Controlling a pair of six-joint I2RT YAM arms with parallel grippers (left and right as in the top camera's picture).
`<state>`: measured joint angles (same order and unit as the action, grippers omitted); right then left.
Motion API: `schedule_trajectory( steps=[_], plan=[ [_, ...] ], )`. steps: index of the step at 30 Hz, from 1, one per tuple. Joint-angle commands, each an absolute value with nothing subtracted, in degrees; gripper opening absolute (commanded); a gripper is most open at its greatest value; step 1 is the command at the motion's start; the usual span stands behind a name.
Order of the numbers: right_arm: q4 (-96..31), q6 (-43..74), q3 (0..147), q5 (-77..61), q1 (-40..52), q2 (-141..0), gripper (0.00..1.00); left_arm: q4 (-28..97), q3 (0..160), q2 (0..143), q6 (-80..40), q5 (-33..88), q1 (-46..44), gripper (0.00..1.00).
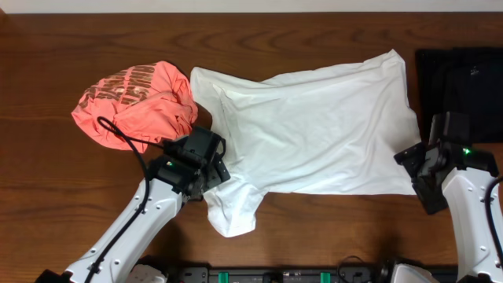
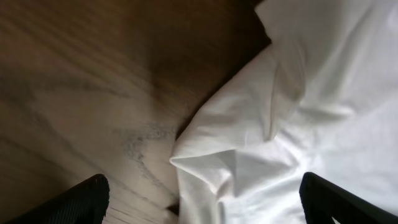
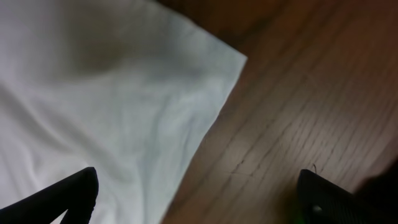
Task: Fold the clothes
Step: 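Release far corners and move both grippers to the near T-shirt edge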
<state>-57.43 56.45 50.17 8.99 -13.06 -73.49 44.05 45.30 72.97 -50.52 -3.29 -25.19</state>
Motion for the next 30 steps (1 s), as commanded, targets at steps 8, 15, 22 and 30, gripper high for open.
schedule_trajectory(
  steps=[8, 15, 22, 30],
  plan=[
    [-56.1, 69.4, 49.6, 11.8, -13.8, -75.5, 0.99, 46.6, 45.3, 73.4, -75.8, -2.0, -25.4, 0.98],
    [-54.0, 69.3, 49.0, 11.8, -13.8, -81.1, 0.99, 46.4, 45.3, 73.4, -83.3, 1.1, -25.5, 0.86],
    [-54.3, 68.9, 48.9, 11.8, -13.8, -85.8, 0.99, 47.4, 45.2, 73.4, -85.2, 5.6, -27.0, 0.78],
    [-51.5, 68.1, 48.9, 11.8, -13.8, -89.8, 0.99, 47.9, 45.2, 74.6, -85.2, 5.5, -33.8, 0.79]
  ],
)
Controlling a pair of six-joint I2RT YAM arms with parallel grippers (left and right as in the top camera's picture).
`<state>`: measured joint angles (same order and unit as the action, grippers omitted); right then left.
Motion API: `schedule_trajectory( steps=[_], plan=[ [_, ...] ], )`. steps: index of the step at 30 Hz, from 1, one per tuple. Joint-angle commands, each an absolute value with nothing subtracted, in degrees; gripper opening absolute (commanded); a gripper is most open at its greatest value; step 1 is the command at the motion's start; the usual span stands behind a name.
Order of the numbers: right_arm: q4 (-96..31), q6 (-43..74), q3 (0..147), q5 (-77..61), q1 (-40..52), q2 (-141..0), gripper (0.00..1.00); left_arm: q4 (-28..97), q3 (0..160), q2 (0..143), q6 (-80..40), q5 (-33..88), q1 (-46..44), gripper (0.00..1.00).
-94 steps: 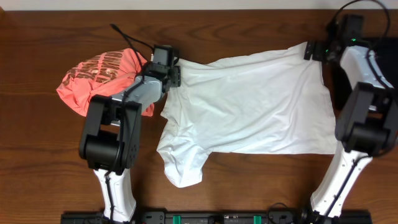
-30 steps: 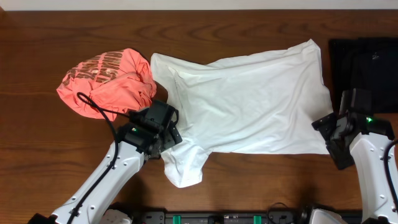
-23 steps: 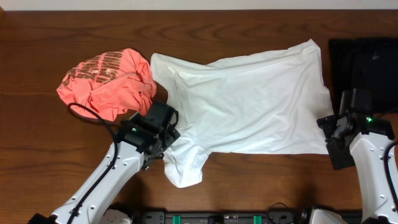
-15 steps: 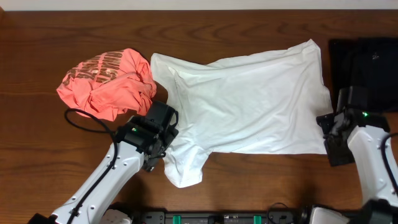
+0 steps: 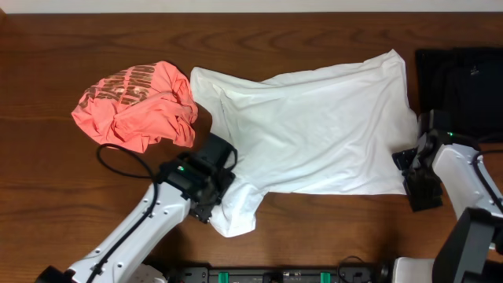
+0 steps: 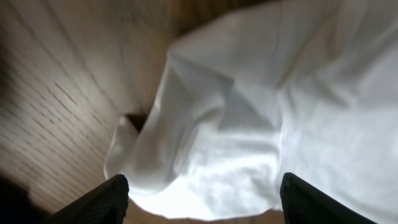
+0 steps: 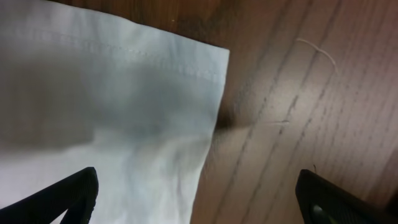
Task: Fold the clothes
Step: 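Release far corners and move both grippers to the near T-shirt edge, then grasp the near hem corners of the white T-shirt with both grippers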
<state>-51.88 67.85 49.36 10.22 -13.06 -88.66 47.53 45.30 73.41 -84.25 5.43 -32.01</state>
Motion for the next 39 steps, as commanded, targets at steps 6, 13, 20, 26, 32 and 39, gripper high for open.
schedule_trajectory(
  steps=[6, 13, 20, 26, 32, 39],
  plan=[
    [-49.5, 68.1, 48.9, 11.8, -13.8, -93.1, 0.99, 47.9, 45.2, 76.1, -85.2, 5.4, -36.6, 0.79],
    [-45.4, 66.1, 48.9, 10.8, -13.8, -98.2, 0.94, 47.9, 45.2, 77.8, -85.2, 5.3, -36.7, 0.79],
    [-43.6, 66.1, 48.9, 9.8, -13.8, -104.4, 0.62, 47.8, 45.2, 78.5, -85.2, 5.3, -36.7, 0.79],
    [-43.2, 65.0, 48.9, 8.5, -13.8, -107.2, 0.36, 47.7, 45.2, 78.5, -85.2, 5.4, -36.7, 0.79],
    [-43.7, 61.6, 49.0, 6.8, -13.8, -107.1, 0.42, 47.7, 45.2, 78.5, -83.9, 6.5, -36.7, 0.79],
    [-44.6, 58.6, 49.2, 6.8, -13.8, -102.5, 0.63, 47.9, 45.2, 78.5, -79.9, 6.9, -36.7, 0.95]
  ],
)
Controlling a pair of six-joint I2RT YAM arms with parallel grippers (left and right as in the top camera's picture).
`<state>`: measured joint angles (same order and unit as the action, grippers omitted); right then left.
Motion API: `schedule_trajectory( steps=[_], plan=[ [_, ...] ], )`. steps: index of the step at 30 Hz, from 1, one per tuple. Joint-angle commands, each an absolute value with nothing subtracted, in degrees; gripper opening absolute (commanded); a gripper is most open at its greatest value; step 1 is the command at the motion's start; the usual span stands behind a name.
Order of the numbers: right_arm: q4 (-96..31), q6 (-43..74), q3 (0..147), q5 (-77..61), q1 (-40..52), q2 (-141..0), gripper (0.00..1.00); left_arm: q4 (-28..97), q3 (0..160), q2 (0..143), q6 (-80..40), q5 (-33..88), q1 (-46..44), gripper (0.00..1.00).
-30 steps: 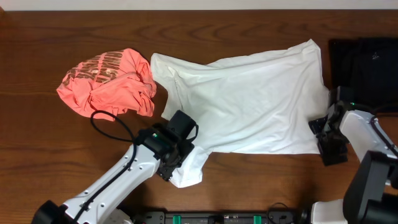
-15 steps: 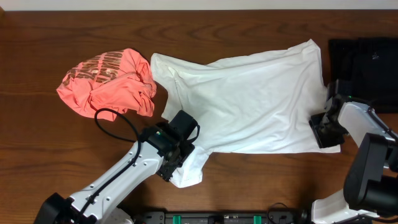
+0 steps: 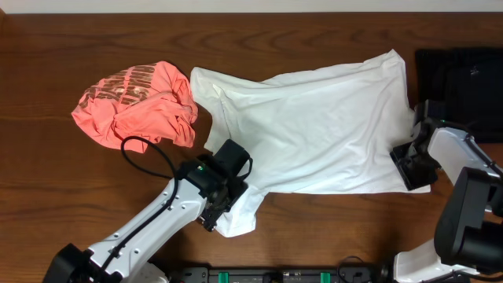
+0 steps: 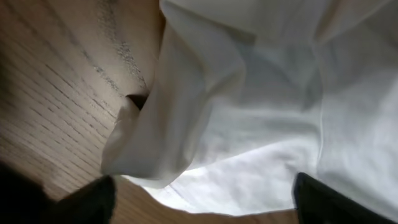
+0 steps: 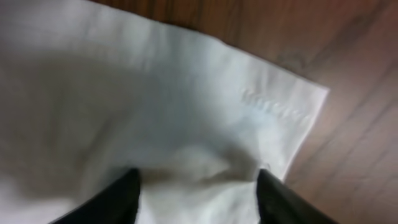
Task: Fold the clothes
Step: 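Grasp the near hem corners of the white T-shirt with both grippers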
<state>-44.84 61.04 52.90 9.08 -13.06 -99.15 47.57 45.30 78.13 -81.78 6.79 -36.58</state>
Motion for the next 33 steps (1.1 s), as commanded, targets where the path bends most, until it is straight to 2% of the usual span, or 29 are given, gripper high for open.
schedule_trajectory(
  steps=[1, 5, 22, 23, 33],
  plan=[
    [-45.2, 58.4, 49.2, 7.7, -13.8, -100.7, 0.7, 47.9, 45.2, 78.5, -79.7, 6.9, -36.7, 0.99],
    [-47.7, 58.3, 49.0, 10.3, -13.8, -96.9, 0.86, 47.9, 45.2, 78.5, -79.3, 6.3, -36.7, 0.98],
    [-41.4, 57.3, 49.1, 14.1, -14.0, -96.7, 0.86, 47.9, 45.1, 78.5, -76.8, 5.5, -36.7, 1.0],
    [-41.3, 57.0, 49.2, 14.1, -14.0, -96.6, 0.86, 47.9, 45.1, 78.5, -76.9, 5.9, -36.7, 0.97],
    [-41.4, 54.8, 49.5, 14.0, -14.0, -92.1, 0.87, 47.9, 40.6, 78.6, -88.3, 7.8, -36.7, 0.91]
  ],
)
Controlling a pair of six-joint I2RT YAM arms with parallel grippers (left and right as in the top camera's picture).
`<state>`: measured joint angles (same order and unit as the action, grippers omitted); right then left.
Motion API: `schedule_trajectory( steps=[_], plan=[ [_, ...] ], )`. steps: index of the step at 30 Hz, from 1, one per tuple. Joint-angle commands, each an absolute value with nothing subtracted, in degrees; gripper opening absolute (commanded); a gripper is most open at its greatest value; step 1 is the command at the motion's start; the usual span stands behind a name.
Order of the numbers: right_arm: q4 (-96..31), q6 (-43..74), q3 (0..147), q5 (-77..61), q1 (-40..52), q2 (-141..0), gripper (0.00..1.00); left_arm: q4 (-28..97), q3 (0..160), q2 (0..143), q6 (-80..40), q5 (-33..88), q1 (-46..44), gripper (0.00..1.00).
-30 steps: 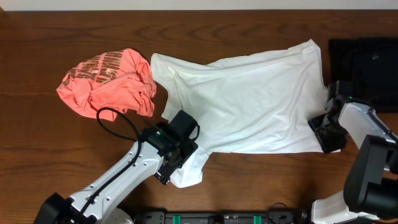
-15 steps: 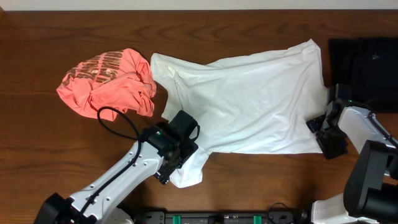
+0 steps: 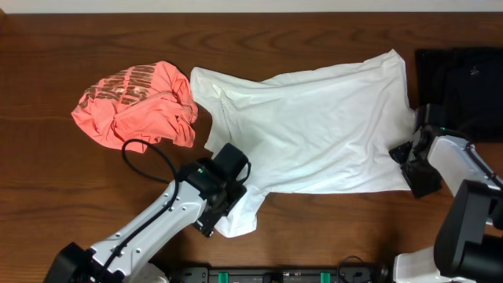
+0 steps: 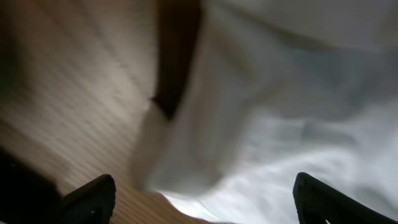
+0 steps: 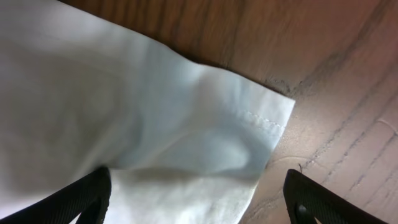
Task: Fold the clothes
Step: 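Grasp the near hem corners of the white T-shirt with both grippers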
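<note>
A white T-shirt (image 3: 314, 126) lies spread across the middle of the wooden table. Its lower-left sleeve (image 3: 240, 208) is bunched near the front. My left gripper (image 3: 222, 191) hangs low over that sleeve. In the left wrist view the left gripper (image 4: 202, 208) is open, with blurred sleeve cloth (image 4: 261, 124) between the wide-apart fingers. My right gripper (image 3: 414, 161) is at the shirt's right hem corner. In the right wrist view the right gripper (image 5: 198, 202) is open too, and the stitched hem corner (image 5: 249, 124) lies between its fingers.
A crumpled orange shirt (image 3: 134, 102) sits at the left, touching the white shirt's collar end. A black garment (image 3: 460, 75) lies at the far right, just behind my right arm. The table's front edge (image 3: 314, 263) runs close below both arms.
The right gripper's fingers looked closer together over the hem corner; now they stand wide apart around it. The left gripper has shifted slightly along the sleeve, and its view is blurred.
Both grippers were open beside the shirt, the left at the sleeve's upper edge and the right off the hem corner. They then stood nearer, the left lower along the sleeve. Now both are open over the cloth; the shirt has not moved.
</note>
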<state>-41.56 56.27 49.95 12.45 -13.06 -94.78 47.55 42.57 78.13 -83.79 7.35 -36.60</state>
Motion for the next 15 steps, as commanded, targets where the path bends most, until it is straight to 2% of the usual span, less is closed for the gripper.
schedule_trajectory(
  steps=[1, 4, 7, 10, 15],
  plan=[
    [-41.3, 54.5, 49.5, 14.0, -14.0, -91.7, 0.88, 47.9, 40.3, 78.6, -88.2, 8.2, -36.7, 0.91],
    [-41.3, 54.1, 49.5, 14.0, -14.0, -90.8, 0.88, 47.9, 39.6, 78.6, -88.2, 8.2, -36.7, 0.89],
    [-41.3, 53.9, 49.5, 14.0, -14.0, -90.7, 0.88, 47.4, 39.2, 78.6, -88.6, 6.3, -36.7, 0.63],
    [-41.5, 53.5, 49.5, 13.9, -14.0, -90.7, 0.88, 46.9, 39.2, 78.6, -88.6, 3.9, -36.7, 0.47],
    [-41.8, 53.1, 49.5, 13.9, -14.0, -90.7, 0.88, 46.1, 39.1, 79.0, -88.6, 3.4, -36.7, 0.35]
  ],
)
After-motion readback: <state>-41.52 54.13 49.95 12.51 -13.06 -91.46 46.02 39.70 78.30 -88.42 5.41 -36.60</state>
